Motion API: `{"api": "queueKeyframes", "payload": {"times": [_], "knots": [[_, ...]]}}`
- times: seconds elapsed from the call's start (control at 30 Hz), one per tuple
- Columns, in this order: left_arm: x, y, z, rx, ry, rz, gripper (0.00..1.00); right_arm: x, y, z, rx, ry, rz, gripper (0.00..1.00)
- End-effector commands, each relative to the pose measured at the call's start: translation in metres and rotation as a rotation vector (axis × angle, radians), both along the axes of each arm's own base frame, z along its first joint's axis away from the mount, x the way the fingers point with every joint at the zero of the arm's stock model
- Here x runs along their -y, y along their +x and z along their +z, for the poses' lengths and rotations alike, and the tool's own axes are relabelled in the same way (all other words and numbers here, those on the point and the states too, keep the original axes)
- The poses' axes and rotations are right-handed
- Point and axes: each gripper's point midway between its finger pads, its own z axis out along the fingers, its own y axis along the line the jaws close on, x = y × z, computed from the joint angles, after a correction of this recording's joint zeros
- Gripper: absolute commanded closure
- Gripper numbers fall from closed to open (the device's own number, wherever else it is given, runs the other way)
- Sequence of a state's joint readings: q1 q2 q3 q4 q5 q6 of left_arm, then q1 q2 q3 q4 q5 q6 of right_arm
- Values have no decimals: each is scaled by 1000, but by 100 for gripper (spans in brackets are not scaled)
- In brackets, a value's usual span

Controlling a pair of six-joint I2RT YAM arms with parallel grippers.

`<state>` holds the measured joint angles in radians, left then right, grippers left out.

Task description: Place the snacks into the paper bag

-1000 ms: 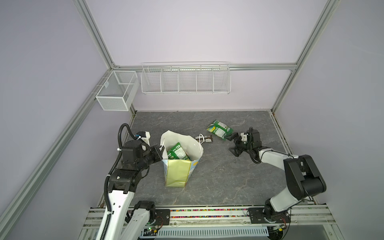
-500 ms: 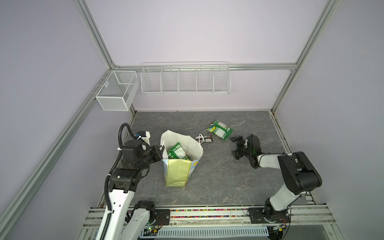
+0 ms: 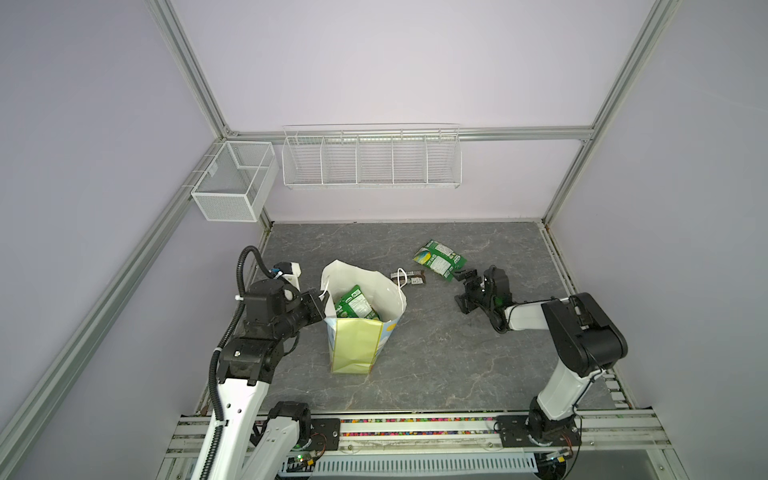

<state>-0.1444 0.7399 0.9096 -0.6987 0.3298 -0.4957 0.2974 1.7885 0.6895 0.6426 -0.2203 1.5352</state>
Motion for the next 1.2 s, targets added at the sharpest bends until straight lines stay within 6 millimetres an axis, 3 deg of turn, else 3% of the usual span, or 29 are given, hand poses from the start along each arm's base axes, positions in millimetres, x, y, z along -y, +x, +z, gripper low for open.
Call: {"api": "queueKeyframes", "payload": {"times": [0.0, 0.27, 1.17], "knots": [[-2, 1, 4, 19, 10, 6, 100, 3, -1, -27, -120, 26, -89, 5], [-4, -2, 6, 25, 16, 11, 100, -9, 10, -36, -132, 18, -88, 9], [-7, -6, 9, 28, 32, 19, 100, 2, 24, -84, -175, -50, -153, 24]]}}
